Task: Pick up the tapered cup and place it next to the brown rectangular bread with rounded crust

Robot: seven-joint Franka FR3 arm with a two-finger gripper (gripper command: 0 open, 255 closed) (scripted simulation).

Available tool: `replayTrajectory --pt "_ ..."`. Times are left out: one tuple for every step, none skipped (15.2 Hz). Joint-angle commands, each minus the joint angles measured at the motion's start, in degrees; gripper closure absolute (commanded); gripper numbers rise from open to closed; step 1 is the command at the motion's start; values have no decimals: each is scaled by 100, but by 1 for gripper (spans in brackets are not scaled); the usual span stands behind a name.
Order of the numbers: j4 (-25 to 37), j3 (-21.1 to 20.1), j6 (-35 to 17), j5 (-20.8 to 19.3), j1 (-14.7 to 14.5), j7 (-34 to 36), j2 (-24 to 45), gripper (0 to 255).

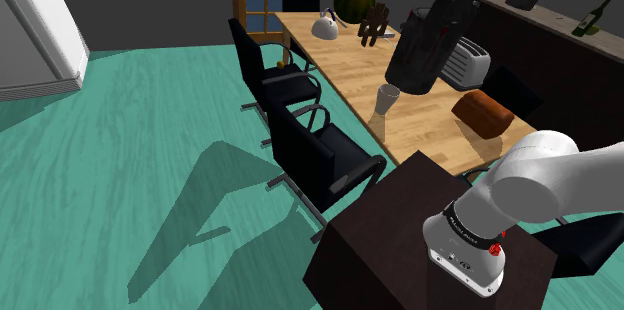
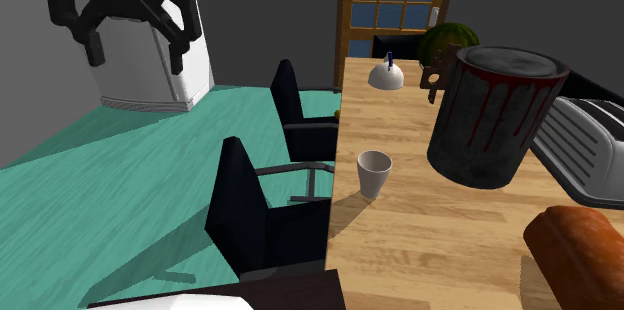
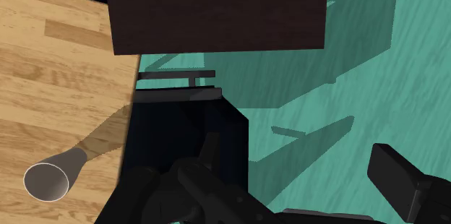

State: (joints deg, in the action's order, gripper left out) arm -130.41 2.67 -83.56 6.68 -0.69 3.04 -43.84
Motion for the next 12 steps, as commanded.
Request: replayTrajectory --pt "0 0 0 0 0 0 0 0" --pt "-108 52 -152 -73 25 -91 50 0" --pt "-211 105 -306 -144 51 -180 106 0" --pt "-306 160 -462 -215 78 -267 170 0" --pt "-396 214 -620 -284 105 -354 242 0" --pt "-478 270 -781 -352 132 -438 321 0" --pt "-554 327 -943 -419 159 -521 407 0" --pt "-623 384 -1106 -485 186 -602 501 0" --pt "-685 442 -1271 -548 213 -683 602 0" --pt "-740 501 -1437 -610 240 -762 710 0" --pt "-788 560 -1605 -669 267 -840 826 0" --pt "-828 620 -1773 -726 294 -917 949 0"
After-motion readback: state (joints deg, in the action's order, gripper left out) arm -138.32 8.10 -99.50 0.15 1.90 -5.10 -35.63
